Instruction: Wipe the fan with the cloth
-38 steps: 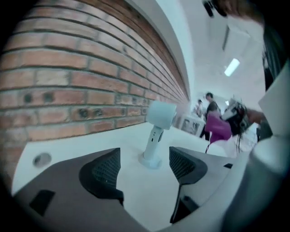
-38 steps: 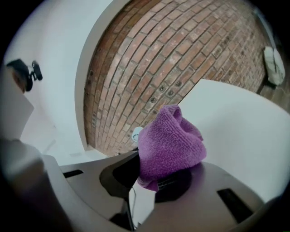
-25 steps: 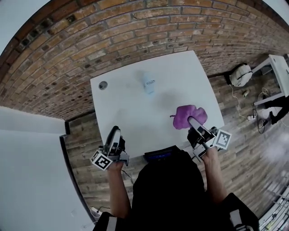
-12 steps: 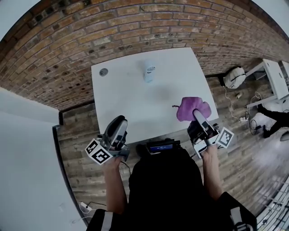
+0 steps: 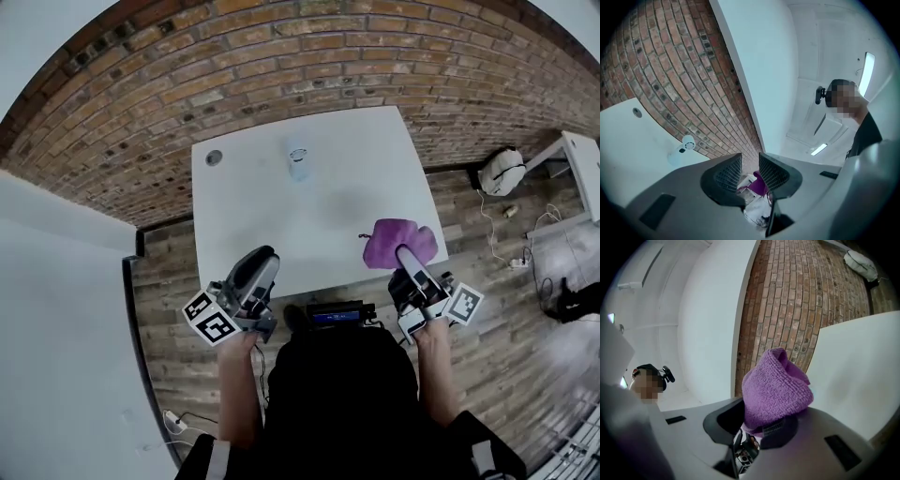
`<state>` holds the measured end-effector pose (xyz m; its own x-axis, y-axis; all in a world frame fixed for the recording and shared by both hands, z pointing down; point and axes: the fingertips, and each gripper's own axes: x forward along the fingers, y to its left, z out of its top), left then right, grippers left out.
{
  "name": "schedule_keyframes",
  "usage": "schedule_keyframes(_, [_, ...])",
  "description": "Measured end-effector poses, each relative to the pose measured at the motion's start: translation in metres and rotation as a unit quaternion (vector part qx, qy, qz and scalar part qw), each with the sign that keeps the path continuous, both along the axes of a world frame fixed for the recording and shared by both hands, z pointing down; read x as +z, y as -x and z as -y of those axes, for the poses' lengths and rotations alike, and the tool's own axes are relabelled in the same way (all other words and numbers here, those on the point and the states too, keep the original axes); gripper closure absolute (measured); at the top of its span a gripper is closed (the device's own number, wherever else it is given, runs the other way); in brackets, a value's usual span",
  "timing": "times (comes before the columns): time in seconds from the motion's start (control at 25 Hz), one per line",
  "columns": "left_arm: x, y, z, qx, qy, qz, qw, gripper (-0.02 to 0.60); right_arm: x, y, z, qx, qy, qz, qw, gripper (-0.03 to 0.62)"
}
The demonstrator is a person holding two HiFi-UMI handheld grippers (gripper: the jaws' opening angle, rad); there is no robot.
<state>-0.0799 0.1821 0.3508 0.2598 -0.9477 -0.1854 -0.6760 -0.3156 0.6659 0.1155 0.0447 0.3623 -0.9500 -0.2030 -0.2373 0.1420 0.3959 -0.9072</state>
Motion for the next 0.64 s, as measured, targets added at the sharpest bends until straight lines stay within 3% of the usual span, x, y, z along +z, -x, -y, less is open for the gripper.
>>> schedule_keyframes(0.32, [0.007,-0.053,0.019,-0.034,0.054,0.010,0.9979,0.456,0.033,-0.055,0.024,-0.029,0.013,0.000,0.999,0.526])
schedule_keyframes(0.64, [0.014,-0.079,0.000,-0.069,0.073,-0.011,0.9948,0.456,0.057,-0.070,0.023,-0.079,0.035,-0.009,0.996,0.526])
